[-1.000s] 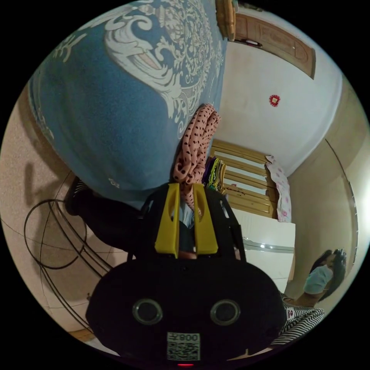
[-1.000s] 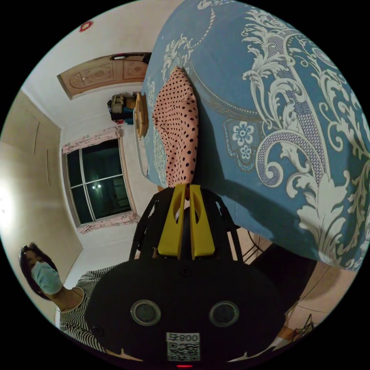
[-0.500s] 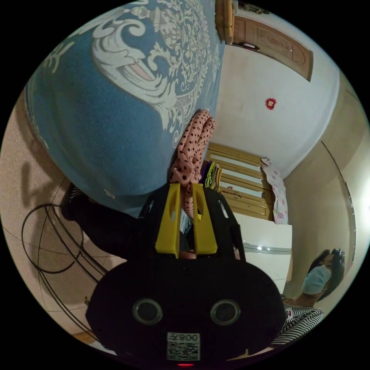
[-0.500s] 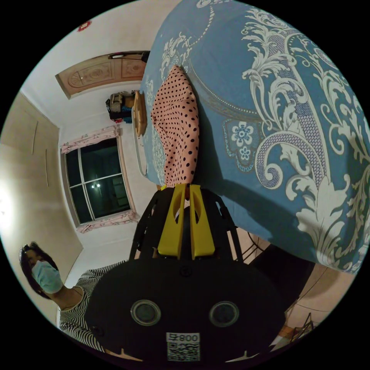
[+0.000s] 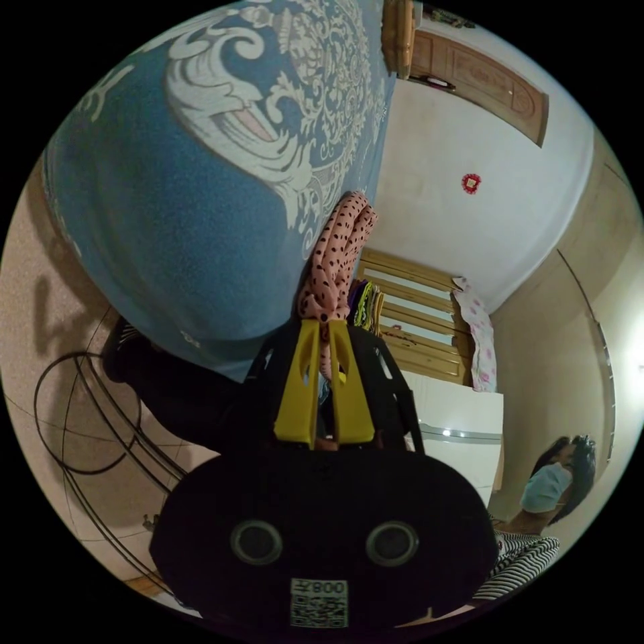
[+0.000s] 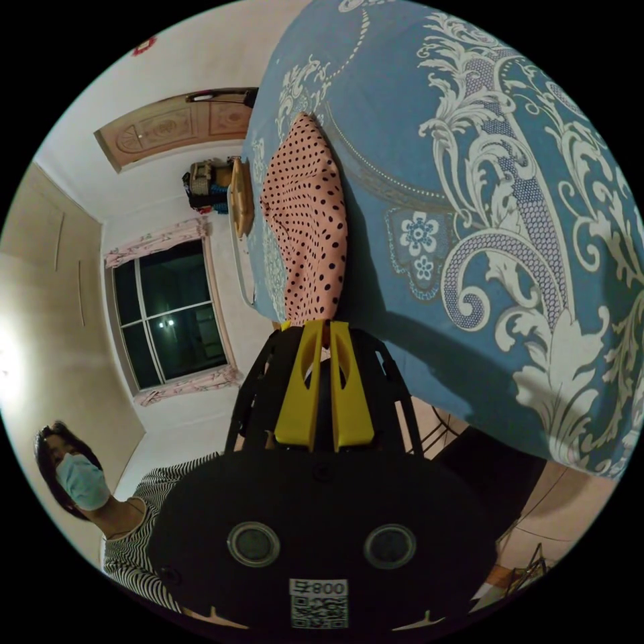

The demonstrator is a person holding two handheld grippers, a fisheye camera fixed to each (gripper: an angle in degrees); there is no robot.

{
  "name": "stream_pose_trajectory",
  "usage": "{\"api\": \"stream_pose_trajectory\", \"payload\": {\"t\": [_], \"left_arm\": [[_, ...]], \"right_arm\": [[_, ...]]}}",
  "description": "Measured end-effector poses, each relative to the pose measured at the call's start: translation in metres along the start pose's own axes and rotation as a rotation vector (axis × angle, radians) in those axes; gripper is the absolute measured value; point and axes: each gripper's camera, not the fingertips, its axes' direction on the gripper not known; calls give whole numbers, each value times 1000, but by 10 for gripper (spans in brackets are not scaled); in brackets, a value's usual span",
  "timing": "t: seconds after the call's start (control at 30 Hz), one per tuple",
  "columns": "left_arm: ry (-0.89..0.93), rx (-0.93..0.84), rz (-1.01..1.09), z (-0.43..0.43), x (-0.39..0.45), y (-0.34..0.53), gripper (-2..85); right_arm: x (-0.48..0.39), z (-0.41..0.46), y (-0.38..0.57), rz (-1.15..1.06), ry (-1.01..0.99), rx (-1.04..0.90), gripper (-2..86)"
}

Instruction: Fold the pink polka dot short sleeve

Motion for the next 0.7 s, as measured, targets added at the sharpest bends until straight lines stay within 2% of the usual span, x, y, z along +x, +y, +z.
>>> {"api": "stream_pose_trajectory", "payload": {"t": [0.53, 0.7], "left_arm": [[1, -14, 11, 37, -19, 33, 21], [-95, -12, 67, 57, -16, 47, 22]], "right_arm": [[8, 27, 6, 27, 15, -4, 16], [6, 43, 8, 27, 48, -11, 16]]}}
